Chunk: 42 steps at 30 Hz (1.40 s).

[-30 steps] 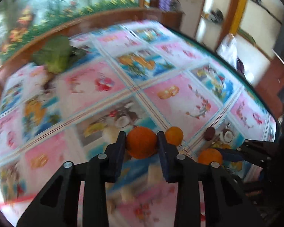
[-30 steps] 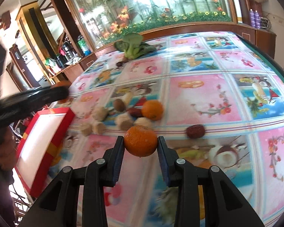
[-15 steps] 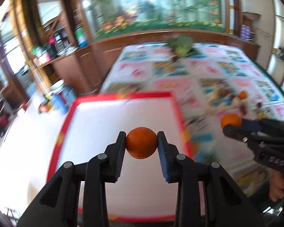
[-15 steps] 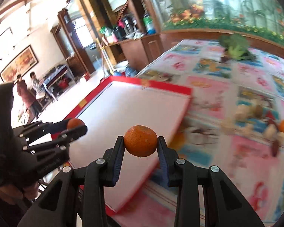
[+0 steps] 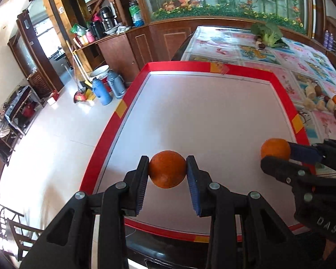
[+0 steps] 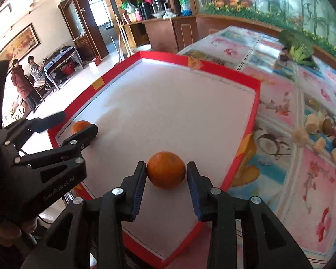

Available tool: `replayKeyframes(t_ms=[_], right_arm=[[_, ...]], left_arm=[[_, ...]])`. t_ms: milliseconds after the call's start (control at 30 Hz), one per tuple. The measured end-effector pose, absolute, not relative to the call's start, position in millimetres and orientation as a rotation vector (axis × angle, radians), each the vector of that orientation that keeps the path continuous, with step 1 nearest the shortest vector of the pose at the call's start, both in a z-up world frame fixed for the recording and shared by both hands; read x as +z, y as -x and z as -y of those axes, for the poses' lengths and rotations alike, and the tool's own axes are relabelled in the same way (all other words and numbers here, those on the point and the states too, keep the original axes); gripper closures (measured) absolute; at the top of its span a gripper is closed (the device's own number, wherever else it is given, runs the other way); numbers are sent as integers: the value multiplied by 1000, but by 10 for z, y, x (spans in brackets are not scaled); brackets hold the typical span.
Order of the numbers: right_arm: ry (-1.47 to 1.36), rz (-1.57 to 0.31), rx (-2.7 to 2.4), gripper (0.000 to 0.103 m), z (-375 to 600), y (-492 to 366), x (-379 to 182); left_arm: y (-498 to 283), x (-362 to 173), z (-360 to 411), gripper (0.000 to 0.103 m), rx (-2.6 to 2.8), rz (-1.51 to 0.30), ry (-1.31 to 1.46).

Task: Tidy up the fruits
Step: 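Carry both oranges over the red-rimmed tray and open both grippers to drop them, then move both grippers back over the fruit pile on the table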

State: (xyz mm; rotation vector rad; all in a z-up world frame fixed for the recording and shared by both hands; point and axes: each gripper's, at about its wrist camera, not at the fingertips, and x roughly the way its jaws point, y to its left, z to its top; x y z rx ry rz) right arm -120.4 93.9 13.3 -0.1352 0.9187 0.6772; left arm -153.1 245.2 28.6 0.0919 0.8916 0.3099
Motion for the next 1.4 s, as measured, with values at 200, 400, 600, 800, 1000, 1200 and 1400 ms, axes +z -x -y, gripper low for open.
replayKeyframes(t_ms=[200,400,600,800,1000,1200,1400], right_arm=[[109,-804,654,55,-640,1312,368],[42,-755,604,54,-300,1321,573],[-22,-728,546,54,64,1304,674],[-81,-716,497,54,424,1296,712],[-109,-703,435,54,837,1309,699],[-168,-714,347,54,1316,1283,639],[-207,-704,301,54,1614,1257,667]], left_arm=[[1642,382,-2412,26,423,-822,-161],[1735,643,-2227,22,422,-742,-204],[1760,867,-1949,20,379,-693,-224],[1799,1009,-1638,17,325,-660,-249],[1765,1071,-1379,17,283,-651,-271],[1642,1023,-1112,17,236,-669,-293],[1466,942,-746,17,172,-691,-342]])
